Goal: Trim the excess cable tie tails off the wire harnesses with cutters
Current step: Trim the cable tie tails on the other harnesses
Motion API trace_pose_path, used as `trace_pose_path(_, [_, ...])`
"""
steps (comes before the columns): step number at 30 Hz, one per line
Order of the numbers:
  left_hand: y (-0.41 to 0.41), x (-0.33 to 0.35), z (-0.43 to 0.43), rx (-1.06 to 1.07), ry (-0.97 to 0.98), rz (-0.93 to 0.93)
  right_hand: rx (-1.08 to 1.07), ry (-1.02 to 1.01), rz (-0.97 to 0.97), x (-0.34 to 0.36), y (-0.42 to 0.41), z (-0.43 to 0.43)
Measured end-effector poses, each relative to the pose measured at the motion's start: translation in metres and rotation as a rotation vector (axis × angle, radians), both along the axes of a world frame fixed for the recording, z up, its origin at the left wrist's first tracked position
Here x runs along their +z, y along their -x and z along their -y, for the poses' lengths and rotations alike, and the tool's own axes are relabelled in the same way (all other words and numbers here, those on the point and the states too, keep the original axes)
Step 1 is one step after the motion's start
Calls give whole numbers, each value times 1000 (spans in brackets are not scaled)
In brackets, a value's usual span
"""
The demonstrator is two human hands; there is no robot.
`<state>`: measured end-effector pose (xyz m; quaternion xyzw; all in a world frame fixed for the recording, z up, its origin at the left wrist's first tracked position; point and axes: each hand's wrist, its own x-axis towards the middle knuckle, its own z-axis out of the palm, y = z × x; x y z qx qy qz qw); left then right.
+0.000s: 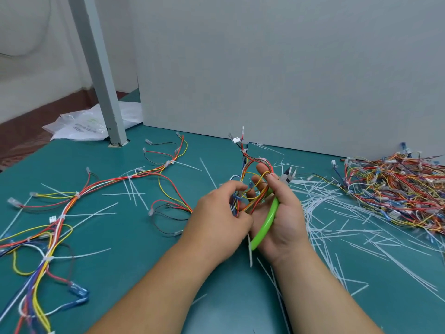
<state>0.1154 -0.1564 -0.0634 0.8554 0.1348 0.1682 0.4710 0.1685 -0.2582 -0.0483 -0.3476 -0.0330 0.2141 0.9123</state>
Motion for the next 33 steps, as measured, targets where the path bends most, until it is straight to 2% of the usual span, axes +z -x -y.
trace_pose_path(2, [1, 1, -3, 30, -71, 13, 5, 7, 13, -2, -1, 0])
trace_pose_path(5, [0, 3, -9, 24, -77, 14, -5, 25, 40, -6, -3, 0])
trace_pose_path(12, [-3, -1, -8, -160, -83, 38, -38, 79, 6, -5, -6, 0])
trace_pose_path(18, [-8, -8, -8, 9, 53, 143, -106, 110, 74, -5, -2, -4])
trace_pose_path(24, [-12, -7, -16, 149, 171, 264, -164, 245, 212, -11, 1, -4])
trace_pose_path(28, [-12, -6, -19, 186, 174, 273, -162, 522, 360, -14, 9, -11])
trace_pose_path(31, [-11, -5, -19, 199, 157, 270, -180, 639, 389, -12, 12, -11])
trace_pose_path(33, [-11, -5, -20, 211, 151, 269, -183, 647, 369, -11, 13, -9])
